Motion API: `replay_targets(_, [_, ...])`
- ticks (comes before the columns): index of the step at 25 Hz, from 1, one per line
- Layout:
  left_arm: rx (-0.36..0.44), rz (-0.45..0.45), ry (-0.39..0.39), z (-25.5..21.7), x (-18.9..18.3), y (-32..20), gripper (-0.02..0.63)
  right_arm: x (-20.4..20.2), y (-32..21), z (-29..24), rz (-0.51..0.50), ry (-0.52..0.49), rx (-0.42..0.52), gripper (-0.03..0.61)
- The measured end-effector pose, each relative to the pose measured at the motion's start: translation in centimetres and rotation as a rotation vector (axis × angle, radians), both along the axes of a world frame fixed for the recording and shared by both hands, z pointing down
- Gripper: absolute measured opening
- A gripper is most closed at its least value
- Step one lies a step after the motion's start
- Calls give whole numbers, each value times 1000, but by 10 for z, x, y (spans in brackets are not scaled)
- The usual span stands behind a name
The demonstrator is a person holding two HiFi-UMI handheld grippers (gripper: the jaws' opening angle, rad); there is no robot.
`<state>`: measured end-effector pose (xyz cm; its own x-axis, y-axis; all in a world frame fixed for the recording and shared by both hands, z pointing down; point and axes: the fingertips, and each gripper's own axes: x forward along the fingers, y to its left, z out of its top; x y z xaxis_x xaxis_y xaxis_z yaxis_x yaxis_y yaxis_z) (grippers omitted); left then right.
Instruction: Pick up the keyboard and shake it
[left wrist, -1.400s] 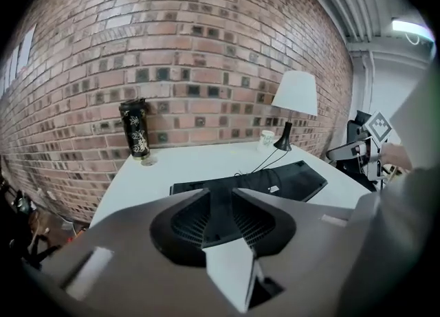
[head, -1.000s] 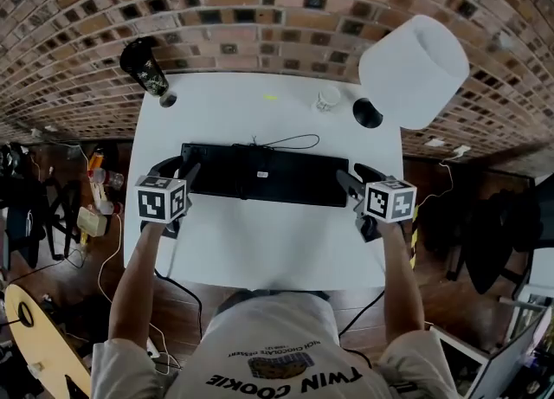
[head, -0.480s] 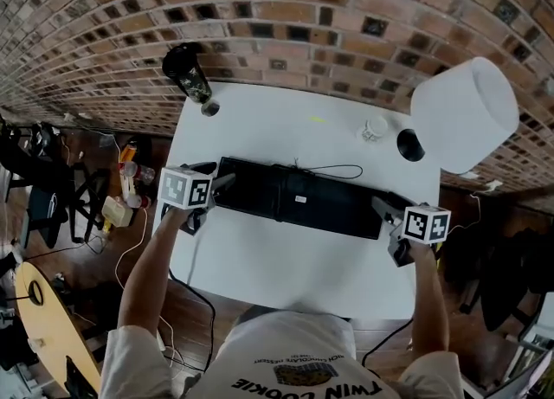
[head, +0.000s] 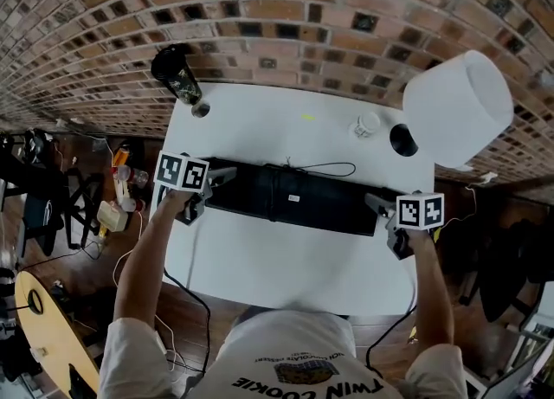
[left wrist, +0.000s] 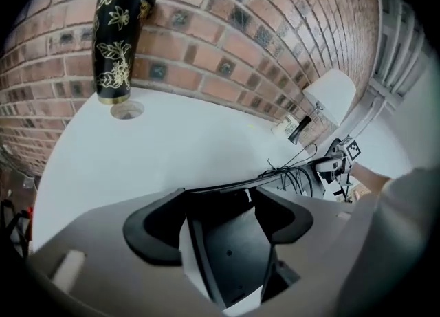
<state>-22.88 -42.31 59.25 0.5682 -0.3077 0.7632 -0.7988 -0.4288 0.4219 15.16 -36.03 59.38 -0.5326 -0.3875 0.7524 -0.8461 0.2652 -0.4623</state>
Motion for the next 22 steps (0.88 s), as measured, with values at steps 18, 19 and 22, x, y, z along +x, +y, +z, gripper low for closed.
replay_targets(18, [55, -50, -10, -21, -5, 12, 278, 0, -2, -15, 57, -72, 117, 221])
replay_targets(19, [71, -51, -13, -26, -5, 14, 278, -1, -2, -19, 50, -58, 140, 221])
replay_targets(22, [124, -50, -31, -40, -8, 23, 278, -3, 0, -34, 29, -6, 224, 221])
